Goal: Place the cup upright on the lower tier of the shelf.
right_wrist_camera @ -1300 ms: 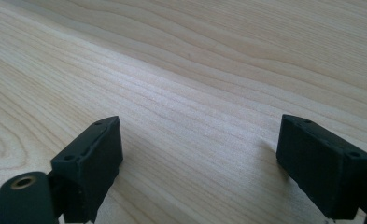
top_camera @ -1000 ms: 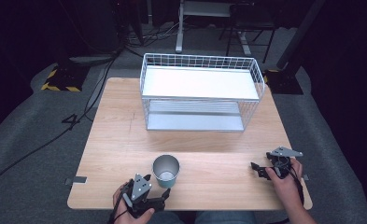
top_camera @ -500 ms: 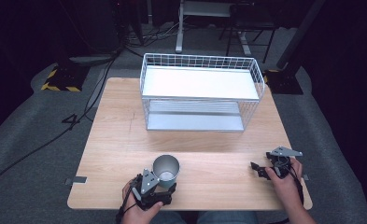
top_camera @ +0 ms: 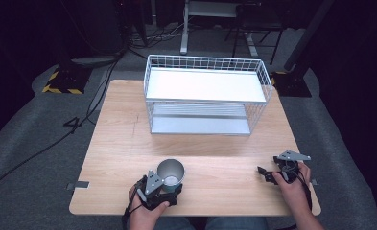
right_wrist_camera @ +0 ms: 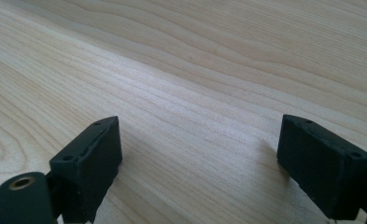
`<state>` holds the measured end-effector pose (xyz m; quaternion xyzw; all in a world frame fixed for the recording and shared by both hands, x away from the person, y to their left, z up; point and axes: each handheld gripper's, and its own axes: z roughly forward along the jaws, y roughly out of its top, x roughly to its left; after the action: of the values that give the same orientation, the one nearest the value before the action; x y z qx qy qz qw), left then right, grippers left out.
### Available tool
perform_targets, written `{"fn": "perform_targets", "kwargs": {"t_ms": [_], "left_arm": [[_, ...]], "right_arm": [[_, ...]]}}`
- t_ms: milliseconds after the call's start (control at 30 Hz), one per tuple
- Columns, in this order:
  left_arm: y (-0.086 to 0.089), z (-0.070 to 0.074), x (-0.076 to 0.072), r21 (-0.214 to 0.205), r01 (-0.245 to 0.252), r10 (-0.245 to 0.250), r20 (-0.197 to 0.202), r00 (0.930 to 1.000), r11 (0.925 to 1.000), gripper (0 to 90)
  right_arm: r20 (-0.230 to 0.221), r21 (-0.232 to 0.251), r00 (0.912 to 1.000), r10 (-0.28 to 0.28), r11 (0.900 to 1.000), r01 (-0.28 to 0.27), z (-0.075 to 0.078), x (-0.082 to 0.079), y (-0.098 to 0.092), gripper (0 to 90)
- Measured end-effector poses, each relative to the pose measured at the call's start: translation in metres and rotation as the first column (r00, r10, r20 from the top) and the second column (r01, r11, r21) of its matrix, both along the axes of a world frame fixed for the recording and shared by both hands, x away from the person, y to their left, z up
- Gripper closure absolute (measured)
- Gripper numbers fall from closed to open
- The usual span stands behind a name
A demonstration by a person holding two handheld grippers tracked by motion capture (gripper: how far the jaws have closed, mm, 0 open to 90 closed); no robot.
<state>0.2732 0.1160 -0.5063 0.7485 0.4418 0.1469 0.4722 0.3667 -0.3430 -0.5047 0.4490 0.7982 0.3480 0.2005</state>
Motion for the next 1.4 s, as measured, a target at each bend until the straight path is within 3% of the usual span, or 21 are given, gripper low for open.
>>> {"fn": "perform_targets", "kwargs": {"t_ms": [67, 200, 500, 733, 900, 1033, 1067, 1233, 1400], "left_arm": [[0.001, -0.001, 0.002, -0.011, 0.002, -0.002, -0.006, 1.0, 0.9999, 19.1], [0.0, 0.001, 0.001, 0.018, 0.006, -0.006, 0.0, 1.0, 0.9998, 20.2], [0.002, 0.004, 0.003, 0.019, 0.021, -0.021, 0.005, 0.9998, 0.9996, 22.1], [0.0, 0.013, 0.0, 0.05, 0.033, -0.036, 0.063, 0.9974, 0.9982, 22.2], [-0.001, 0.024, -0.002, 0.05, 0.063, -0.066, 0.074, 0.995, 0.9968, 22.3], [-0.002, 0.03, -0.003, 0.052, 0.085, -0.088, 0.058, 0.9944, 0.995, 22.3], [-0.003, 0.035, -0.003, 0.032, 0.091, -0.092, 0.044, 0.9948, 0.9953, 22.3], [-0.006, 0.043, 0.0, 0.037, 0.104, -0.105, 0.047, 0.9933, 0.9939, 22.3], [-0.012, 0.056, 0.013, 0.044, 0.112, -0.113, 0.033, 0.993, 0.9927, 22.3]], "right_arm": [[0.0, 0.0, 1.0, 0.0, 1.0, 0.0, 0.0, 0.0, 0.0, 14.4], [-0.001, 0.0, 1.0, -0.001, 1.0, 0.001, 0.0, 0.0, 0.0, 14.4], [0.0, -0.001, 1.0, 0.0, 1.0, 0.0, 0.0, 0.0, 0.0, 14.3], [0.001, -0.002, 1.0, -0.001, 1.0, 0.001, 0.0, 0.0, 0.0, 14.4], [0.0, -0.001, 1.0, 0.0, 1.0, 0.0, 0.0, 0.0, 0.0, 14.4], [0.0, 0.0, 1.0, 0.0, 1.0, 0.0, 0.0, 0.0, 0.0, 14.4], [0.0, -0.001, 1.0, 0.001, 1.0, -0.001, 0.0, 0.0, 0.0, 14.4], [0.001, 0.0, 1.0, 0.0, 1.0, 0.0, 0.0, 0.0, 0.0, 14.4], [0.0, 0.0, 1.0, 0.0, 1.0, 0.0, 0.0, 0.0, 0.0, 14.4]]}}
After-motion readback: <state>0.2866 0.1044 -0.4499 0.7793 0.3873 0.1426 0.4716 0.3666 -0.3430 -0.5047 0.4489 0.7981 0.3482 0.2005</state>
